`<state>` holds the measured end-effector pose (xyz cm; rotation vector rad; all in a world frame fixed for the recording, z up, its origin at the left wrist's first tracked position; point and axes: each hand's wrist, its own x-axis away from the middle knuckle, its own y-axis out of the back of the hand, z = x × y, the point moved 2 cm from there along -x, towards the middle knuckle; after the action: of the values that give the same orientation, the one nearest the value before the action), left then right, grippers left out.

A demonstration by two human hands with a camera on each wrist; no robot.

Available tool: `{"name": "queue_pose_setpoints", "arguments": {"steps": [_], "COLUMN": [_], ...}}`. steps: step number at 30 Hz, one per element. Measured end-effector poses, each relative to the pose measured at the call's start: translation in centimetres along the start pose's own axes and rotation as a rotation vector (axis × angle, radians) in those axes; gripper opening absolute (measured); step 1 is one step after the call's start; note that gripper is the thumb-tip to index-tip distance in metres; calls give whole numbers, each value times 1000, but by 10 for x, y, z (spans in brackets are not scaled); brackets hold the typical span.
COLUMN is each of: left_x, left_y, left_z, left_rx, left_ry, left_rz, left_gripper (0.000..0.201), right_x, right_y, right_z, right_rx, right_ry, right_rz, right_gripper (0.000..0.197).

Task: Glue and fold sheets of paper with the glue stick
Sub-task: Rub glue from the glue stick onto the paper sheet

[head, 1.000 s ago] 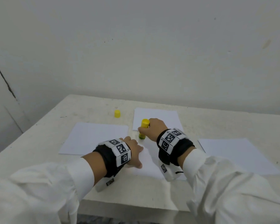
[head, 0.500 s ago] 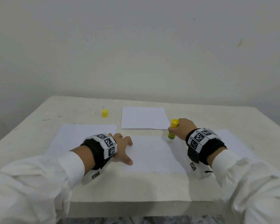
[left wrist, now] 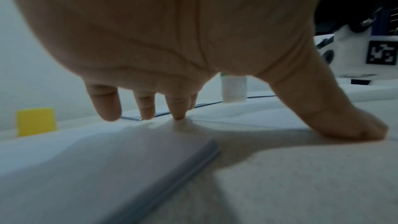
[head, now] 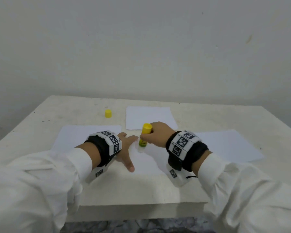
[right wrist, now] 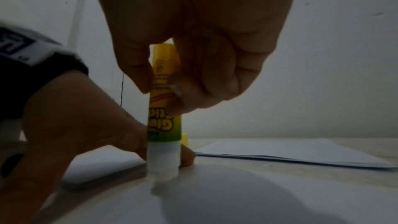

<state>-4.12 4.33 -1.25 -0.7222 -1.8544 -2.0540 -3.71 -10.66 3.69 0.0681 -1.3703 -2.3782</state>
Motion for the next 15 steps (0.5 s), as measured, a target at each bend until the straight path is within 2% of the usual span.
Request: {"name": "queue_pose_setpoints", "arguments": {"steps": [4, 12, 15], "left_x": [-5, -5, -10], "left_y": [1, 3, -1], "left_z": [3, -2, -3], "left_rx": [-40, -116, -125], "left_ry": [2, -41, -63], "left_rz": [0, 57, 61], "left_gripper": [137, 127, 140], "right_x": [-14, 21, 35], "right_y": [-16, -28, -30], "right_z": [13, 16, 16], "right_rx": [87, 34, 76], "right_ry": [10, 114, 138], "right_rz": [5, 106, 139], "right_gripper": [36, 28, 27]}}
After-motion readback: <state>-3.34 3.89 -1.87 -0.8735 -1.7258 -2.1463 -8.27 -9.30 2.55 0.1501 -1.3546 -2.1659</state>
